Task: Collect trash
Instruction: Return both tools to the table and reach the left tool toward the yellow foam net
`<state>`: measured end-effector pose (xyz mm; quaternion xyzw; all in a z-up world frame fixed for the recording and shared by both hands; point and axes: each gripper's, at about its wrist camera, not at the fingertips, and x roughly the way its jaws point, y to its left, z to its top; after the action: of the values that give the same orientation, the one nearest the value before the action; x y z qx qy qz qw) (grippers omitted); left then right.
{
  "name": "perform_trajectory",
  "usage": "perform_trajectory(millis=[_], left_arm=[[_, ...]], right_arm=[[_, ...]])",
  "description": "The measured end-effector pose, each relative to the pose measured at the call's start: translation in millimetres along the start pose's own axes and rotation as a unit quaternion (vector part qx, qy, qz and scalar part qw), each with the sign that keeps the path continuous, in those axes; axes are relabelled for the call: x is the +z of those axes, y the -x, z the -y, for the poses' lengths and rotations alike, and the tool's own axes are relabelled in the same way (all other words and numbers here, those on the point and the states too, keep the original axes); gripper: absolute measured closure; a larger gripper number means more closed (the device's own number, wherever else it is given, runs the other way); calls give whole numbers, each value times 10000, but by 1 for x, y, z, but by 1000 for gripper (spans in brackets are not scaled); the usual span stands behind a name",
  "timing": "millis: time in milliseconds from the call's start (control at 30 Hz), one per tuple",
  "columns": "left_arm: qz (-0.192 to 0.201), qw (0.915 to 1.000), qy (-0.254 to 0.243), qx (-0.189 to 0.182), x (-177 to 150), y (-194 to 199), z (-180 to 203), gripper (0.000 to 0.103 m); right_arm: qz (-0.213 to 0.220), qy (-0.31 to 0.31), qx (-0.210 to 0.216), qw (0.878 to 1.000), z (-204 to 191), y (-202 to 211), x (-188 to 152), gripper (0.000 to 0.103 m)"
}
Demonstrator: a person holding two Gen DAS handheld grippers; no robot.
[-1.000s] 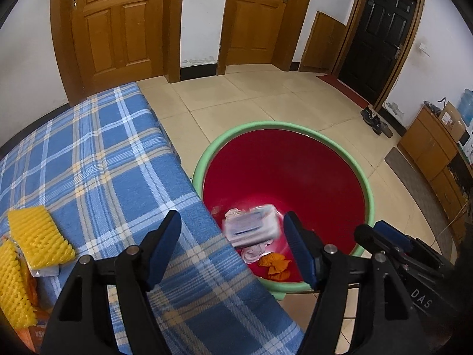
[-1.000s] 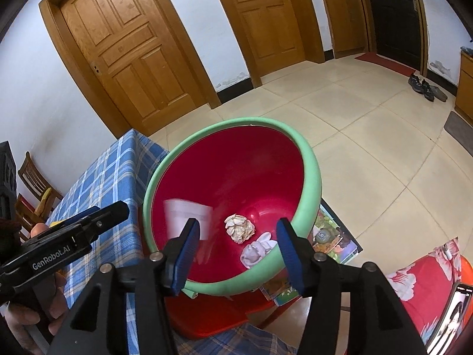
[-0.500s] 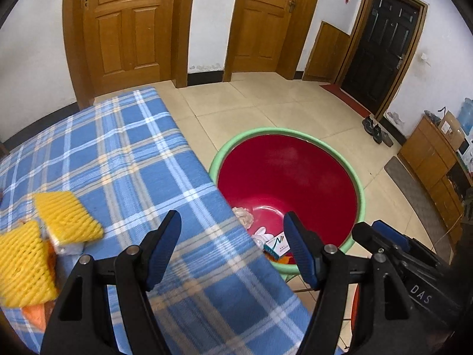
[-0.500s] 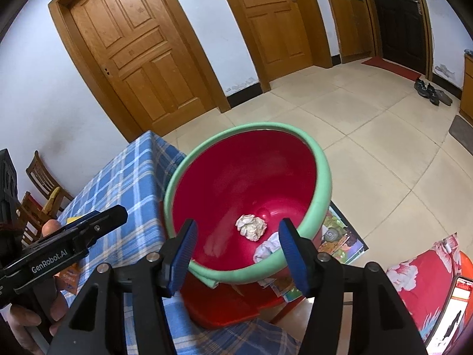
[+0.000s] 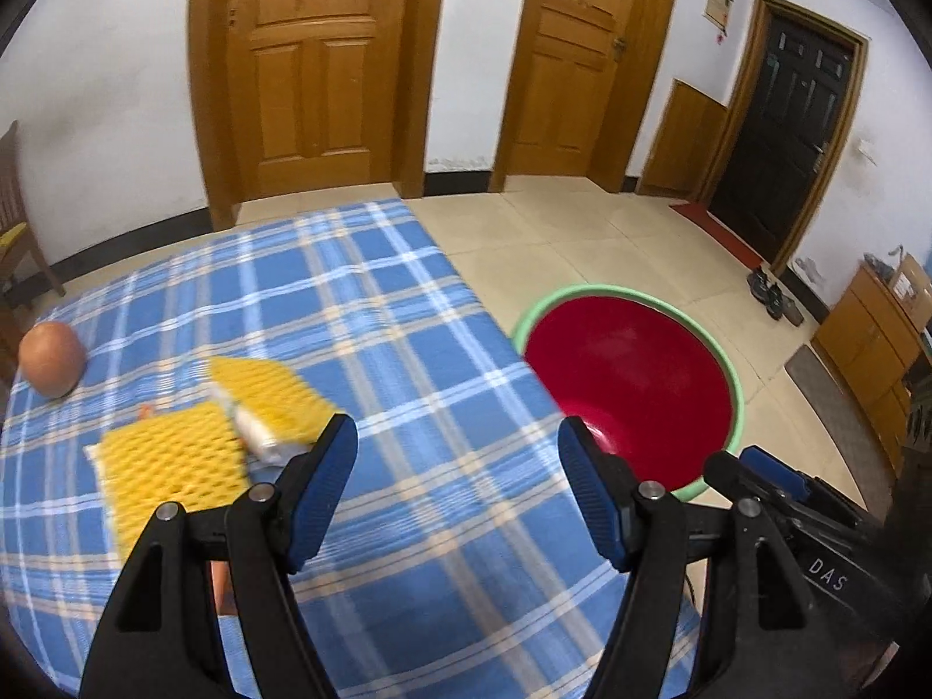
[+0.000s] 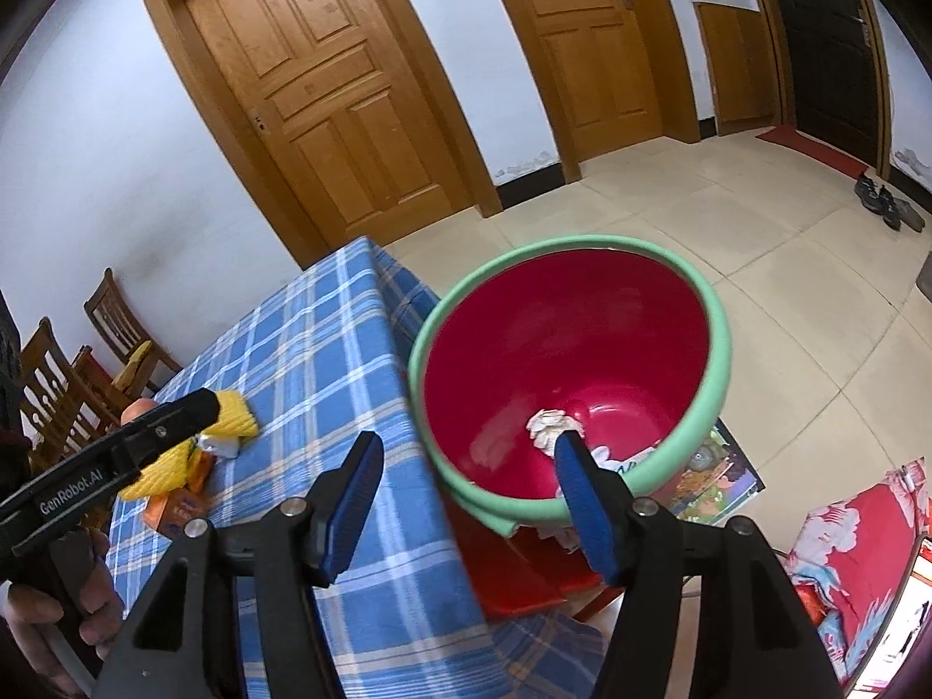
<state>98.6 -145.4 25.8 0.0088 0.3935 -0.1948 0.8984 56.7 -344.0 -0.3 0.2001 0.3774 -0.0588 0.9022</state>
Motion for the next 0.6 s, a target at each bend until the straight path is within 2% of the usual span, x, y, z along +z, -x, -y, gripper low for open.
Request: perform_trajectory(millis=[367, 600], left_arm=[[199, 9973, 388, 596, -10, 25, -58, 32], [116, 9934, 583, 980, -22, 23, -87, 32]], right_arm=[[-63, 214, 185, 9996, -26, -2, -7, 38], [-109, 301, 236, 9992, -35, -3, -9, 38]])
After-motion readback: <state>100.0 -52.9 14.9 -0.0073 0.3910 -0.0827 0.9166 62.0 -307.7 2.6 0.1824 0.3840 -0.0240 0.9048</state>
